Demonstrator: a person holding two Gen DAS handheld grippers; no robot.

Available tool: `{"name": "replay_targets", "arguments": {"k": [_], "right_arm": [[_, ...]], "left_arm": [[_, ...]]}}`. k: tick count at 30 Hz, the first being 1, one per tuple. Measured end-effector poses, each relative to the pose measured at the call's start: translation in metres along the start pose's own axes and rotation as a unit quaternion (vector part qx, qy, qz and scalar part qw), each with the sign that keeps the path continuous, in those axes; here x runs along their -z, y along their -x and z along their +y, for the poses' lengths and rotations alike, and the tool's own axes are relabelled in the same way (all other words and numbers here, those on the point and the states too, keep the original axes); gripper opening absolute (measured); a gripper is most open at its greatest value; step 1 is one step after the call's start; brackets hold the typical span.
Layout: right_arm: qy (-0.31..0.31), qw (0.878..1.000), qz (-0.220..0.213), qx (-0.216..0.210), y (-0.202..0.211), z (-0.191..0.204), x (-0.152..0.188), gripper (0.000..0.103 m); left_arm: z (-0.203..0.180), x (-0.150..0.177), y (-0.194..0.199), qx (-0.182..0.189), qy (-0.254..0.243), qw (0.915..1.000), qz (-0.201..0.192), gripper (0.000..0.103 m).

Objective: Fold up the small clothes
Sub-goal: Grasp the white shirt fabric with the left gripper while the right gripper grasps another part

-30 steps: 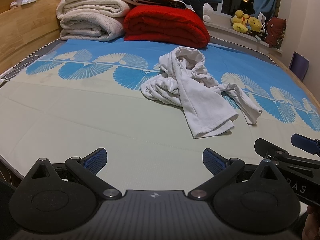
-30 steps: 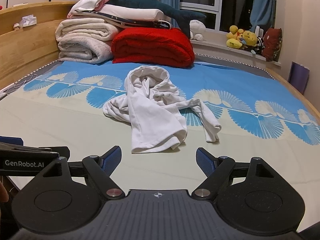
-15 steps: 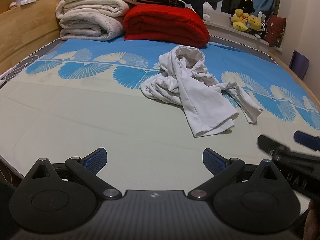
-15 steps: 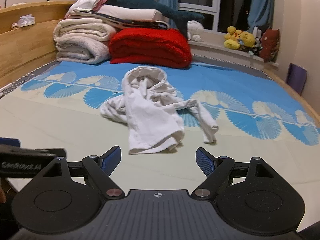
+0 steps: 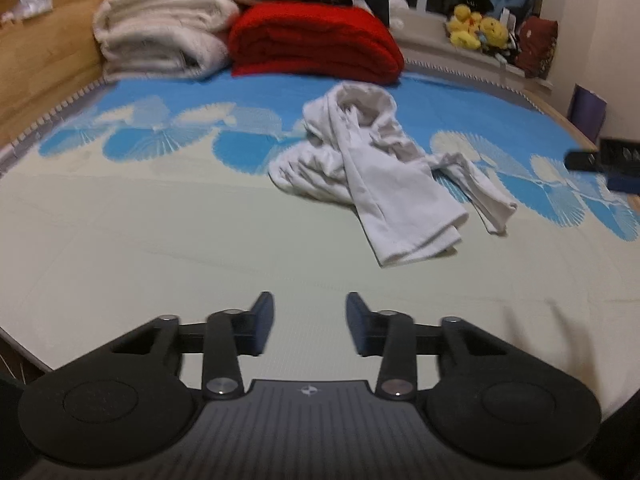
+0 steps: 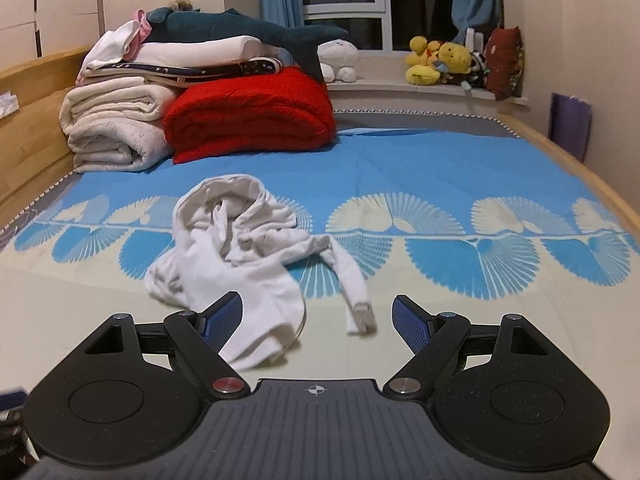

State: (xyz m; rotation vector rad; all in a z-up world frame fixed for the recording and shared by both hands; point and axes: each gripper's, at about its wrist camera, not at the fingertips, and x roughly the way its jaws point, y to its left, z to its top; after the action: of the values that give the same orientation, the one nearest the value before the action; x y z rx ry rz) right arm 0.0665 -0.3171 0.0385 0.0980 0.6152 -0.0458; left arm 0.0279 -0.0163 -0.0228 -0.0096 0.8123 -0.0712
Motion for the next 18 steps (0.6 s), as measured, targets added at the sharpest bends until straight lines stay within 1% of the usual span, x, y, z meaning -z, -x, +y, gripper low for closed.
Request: {"name": "replay_targets", "arguments": {"k": [2, 3, 4, 5, 7, 9, 11, 13, 14, 15, 16, 18], "right_arm": [[0.002, 1.0, 0.006, -0.006, -0.018, -0.009, -0.01, 0.063], [0.004, 1.0, 0.01, -0.01, -0.028, -0.012, -0.015, 0.057], [0.005, 1.0, 0.014, -0.016, -0.037, -0.014, -0.018, 0.047], [0.005, 1.0, 0.017, -0.025, -0.049, -0.016, -0.021, 0.04], [0.004, 0.999, 0.028, -0.04, -0.07, -0.016, -0.023, 0.033], [0.013, 0.998, 0.037, -0.053, -0.095, -0.014, -0.023, 0.033], [0.019, 0.997, 0.047, -0.062, -0.118, -0.01, -0.021, 0.033], [0.017, 0.995, 0.06, -0.082, -0.142, -0.008, -0.012, 0.033], [0.02, 0.993, 0.072, -0.088, -0.155, -0.005, -0.007, 0.033], [0.028, 0.992, 0.093, -0.084, -0.169, -0.001, -0.003, 0.033], [0.035, 0.991, 0.1, -0.083, -0.179, 0.002, -0.002, 0.035], [0.043, 0.99, 0.1, -0.087, -0.197, 0.008, -0.001, 0.042]], "left_arm": [[0.003, -0.01, -0.007, 0.014, 0.001, 0.9994, 0.031, 0.023], [0.003, -0.016, -0.011, 0.019, -0.005, 0.999, 0.041, 0.022], [0.003, -0.024, -0.016, 0.021, -0.014, 0.9986, 0.047, 0.021], [0.002, -0.033, -0.022, 0.023, -0.022, 0.9982, 0.051, 0.017], [0.003, -0.053, -0.037, 0.036, -0.027, 0.9974, 0.056, 0.015], [0.005, -0.076, -0.055, 0.058, -0.019, 0.9966, 0.056, 0.015], [0.004, -0.096, -0.076, 0.069, -0.021, 0.9962, 0.048, 0.015], [0.002, -0.112, -0.101, 0.081, -0.021, 0.9955, 0.045, 0.015], [0.002, -0.119, -0.116, 0.089, -0.016, 0.9947, 0.05, 0.016], [0.003, -0.126, -0.131, 0.095, -0.007, 0.9937, 0.058, 0.016], [0.004, -0.131, -0.144, 0.1, 0.002, 0.9929, 0.065, 0.016], [0.006, -0.14, -0.171, 0.105, 0.019, 0.9915, 0.075, 0.018]]}}
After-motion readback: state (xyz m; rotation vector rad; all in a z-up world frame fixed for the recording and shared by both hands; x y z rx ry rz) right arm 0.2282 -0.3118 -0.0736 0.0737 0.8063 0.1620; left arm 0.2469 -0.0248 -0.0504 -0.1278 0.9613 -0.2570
